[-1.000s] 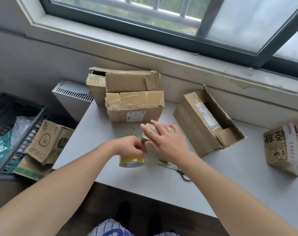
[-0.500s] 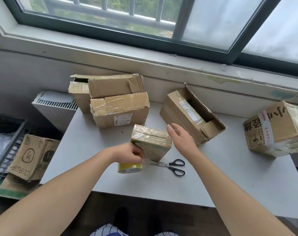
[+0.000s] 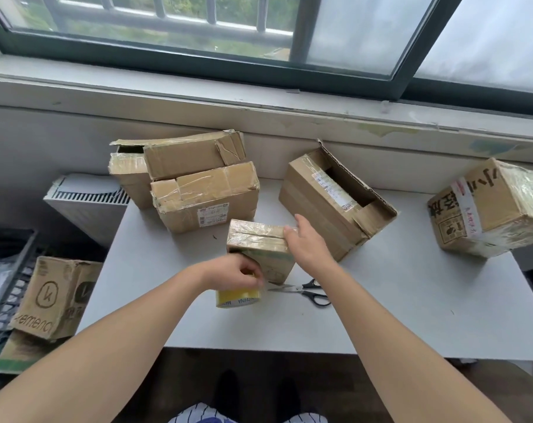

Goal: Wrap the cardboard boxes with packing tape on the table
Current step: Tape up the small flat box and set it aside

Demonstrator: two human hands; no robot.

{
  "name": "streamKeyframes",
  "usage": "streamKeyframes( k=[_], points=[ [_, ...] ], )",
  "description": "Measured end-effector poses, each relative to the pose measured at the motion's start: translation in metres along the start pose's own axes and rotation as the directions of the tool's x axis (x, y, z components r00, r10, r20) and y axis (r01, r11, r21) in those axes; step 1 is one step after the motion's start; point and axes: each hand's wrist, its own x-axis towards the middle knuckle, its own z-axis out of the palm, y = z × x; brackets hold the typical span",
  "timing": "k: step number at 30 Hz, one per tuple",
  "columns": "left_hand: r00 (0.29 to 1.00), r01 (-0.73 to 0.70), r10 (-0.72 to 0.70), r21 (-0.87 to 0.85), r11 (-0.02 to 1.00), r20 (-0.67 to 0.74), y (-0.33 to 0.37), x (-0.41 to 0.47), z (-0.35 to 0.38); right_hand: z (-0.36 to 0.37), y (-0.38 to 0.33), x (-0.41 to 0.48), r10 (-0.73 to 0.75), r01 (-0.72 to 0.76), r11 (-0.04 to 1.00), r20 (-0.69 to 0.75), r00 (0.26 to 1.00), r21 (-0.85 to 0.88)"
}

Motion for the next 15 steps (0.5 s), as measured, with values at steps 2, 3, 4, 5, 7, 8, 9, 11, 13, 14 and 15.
streamKeyframes(
  k=[2, 3, 4, 5, 7, 8, 9, 11, 13, 14, 15],
  points=[
    [1.0, -0.002, 0.001, -0.008, 1.0, -0.016, -0.002, -0.004, -0.004, 0.001, -0.011, 0.003, -0.136, 0.109, 0.969, -0.113, 0.984, -0.22],
    [1.0, 0.001, -0.001, -0.012, 1.0, -0.023, -0.004, -0.005, -0.006, 0.005, -0.019, 0.004, -0.218, 0.163, 0.934, -0.144, 0.965, -0.319],
    [1.0, 0.004, -0.004, -0.018, 1.0, -0.027, -0.006, -0.007, -0.007, 0.011, -0.029, 0.004, -0.27, 0.201, 0.903, -0.136, 0.953, -0.381],
    [1.0, 0.005, -0.006, -0.019, 1.0, -0.025, -0.008, -0.008, -0.008, 0.019, -0.04, 0.003, -0.286, 0.22, 0.882, -0.103, 0.953, -0.416],
    [1.0, -0.005, 0.004, -0.016, 1.0, -0.018, -0.012, -0.011, -0.008, 0.043, -0.054, 0.001, -0.261, 0.21, 0.849, -0.039, 0.965, -0.484],
    [1.0, -0.018, 0.017, -0.031, 0.999, -0.017, -0.014, -0.012, -0.007, 0.055, -0.056, -0.001, -0.249, 0.196, 0.821, -0.027, 0.968, -0.536],
    [0.999, -0.029, 0.028, -0.045, 0.999, -0.017, -0.016, -0.012, -0.007, 0.065, -0.054, -0.001, -0.255, 0.187, 0.799, -0.039, 0.966, -0.571],
    [0.999, -0.045, 0.044, -0.058, 0.997, -0.019, -0.02, -0.017, -0.008, 0.075, -0.047, -0.001, -0.288, 0.18, 0.801, -0.105, 0.952, -0.571],
    [0.999, -0.047, 0.045, -0.072, 0.996, -0.024, -0.023, -0.022, -0.011, 0.074, -0.043, 0.0, -0.308, 0.193, 0.82, -0.132, 0.942, -0.538],
    [0.999, -0.039, 0.037, -0.079, 0.996, -0.028, -0.025, -0.024, -0.012, 0.073, -0.043, 0.001, -0.314, 0.197, 0.826, -0.141, 0.939, -0.528],
    [0.999, -0.037, 0.034, -0.083, 0.996, -0.035, -0.026, -0.026, -0.013, 0.071, -0.043, 0.003, -0.32, 0.199, 0.829, -0.151, 0.935, -0.522]
  ],
)
